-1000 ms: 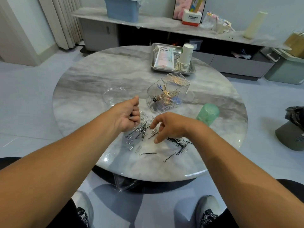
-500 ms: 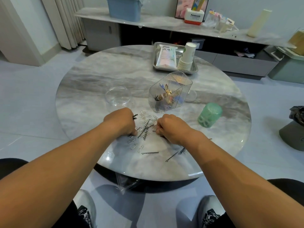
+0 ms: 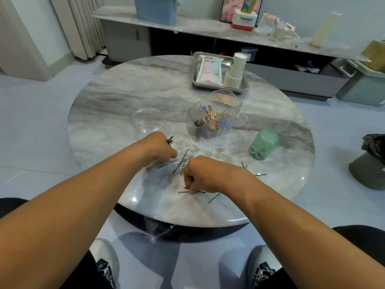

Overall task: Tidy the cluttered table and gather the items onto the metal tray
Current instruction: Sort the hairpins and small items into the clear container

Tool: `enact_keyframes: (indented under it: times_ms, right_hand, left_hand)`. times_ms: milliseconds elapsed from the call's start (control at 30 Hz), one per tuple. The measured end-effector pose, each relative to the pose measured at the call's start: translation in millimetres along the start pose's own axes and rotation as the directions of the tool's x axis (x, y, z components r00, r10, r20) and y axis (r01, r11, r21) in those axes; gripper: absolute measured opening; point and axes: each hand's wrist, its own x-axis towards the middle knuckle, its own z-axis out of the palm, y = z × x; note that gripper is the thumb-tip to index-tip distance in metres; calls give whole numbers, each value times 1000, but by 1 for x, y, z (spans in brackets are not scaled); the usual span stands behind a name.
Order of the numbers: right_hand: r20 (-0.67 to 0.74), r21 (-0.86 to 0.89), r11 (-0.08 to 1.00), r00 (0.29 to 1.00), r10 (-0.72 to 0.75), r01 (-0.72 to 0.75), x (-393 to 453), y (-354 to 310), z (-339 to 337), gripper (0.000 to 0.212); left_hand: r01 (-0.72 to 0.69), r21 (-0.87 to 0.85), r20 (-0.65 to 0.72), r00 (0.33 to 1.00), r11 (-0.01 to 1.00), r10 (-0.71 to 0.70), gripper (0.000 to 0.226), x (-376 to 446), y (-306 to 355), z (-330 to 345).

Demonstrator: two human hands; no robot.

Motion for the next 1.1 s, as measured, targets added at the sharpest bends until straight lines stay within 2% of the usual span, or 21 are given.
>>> enact_keyframes:
  times_ms: [100, 200, 267, 367, 433, 467, 533, 567, 633, 700, 800, 867, 933, 1000, 1100]
  right_hand:
    - [-18, -80, 997, 1000, -9, 8, -5, -3, 1, 25]
    - [-34, -172, 985, 999, 13, -19, -10, -4, 2, 22]
    - [-54, -245, 969, 998, 22, -34, -13, -2, 3, 26]
    - [-76, -264, 963, 996, 39, -58, -15, 2, 5, 27]
    - [-105, -174, 980, 991, 78, -96, -16, 7, 3, 18]
    - [-146, -74, 990, 984, 106, -118, -15, 11, -2, 17]
    - [-275, 208, 970, 944, 185, -129, -14, 21, -14, 16]
    - [-338, 368, 924, 911, 235, -102, -14, 25, -21, 14]
    - [-398, 628, 778, 848, 349, -25, -13, 31, -35, 12]
    - [-401, 747, 665, 809, 429, 18, -12, 37, -42, 13]
    - [-403, 756, 654, 788, 466, 0, -8, 41, -44, 15]
    - [-399, 752, 659, 788, 469, -12, -4, 41, -41, 16]
    - [-386, 775, 632, 790, 477, -2, 1, 39, -38, 14]
    - [-380, 812, 584, 781, 496, 24, 6, 36, -40, 14]
    - [-384, 852, 515, 778, 497, 92, 13, 31, -50, 15]
  left_hand:
    - [64, -309, 84, 996, 949, -40, 25, 6, 2, -8]
    - [126, -480, 195, 980, 868, -34, 23, 6, 3, -7]
    - [177, -595, 268, 963, 784, -14, 26, 5, 4, -5]
    - [237, -727, 330, 944, 644, 26, 31, 1, 8, -5]
    - [264, -788, 351, 935, 557, 53, 26, 0, 9, -6]
    - [272, -813, 356, 932, 515, 70, 22, 0, 10, -7]
    - [279, -854, 361, 926, 440, 112, 20, 0, 12, -8]
    - [279, -867, 361, 923, 414, 135, 21, 1, 13, -7]
    - [257, -867, 355, 919, 426, 168, 23, 0, 14, -6]
    - [208, -813, 354, 918, 544, 178, 26, -1, 14, -2]
    - [146, -616, 385, 913, 774, 135, 20, -4, 14, 5]
    - [154, -590, 385, 917, 793, 108, 6, -6, 17, 7]
    - [212, -703, 379, 920, 679, 104, 12, -4, 21, 7]
    - [312, -833, 405, 906, 457, 120, 22, -3, 28, 6]
    - [435, -887, 456, 876, 153, 156, 60, -1, 40, 2]
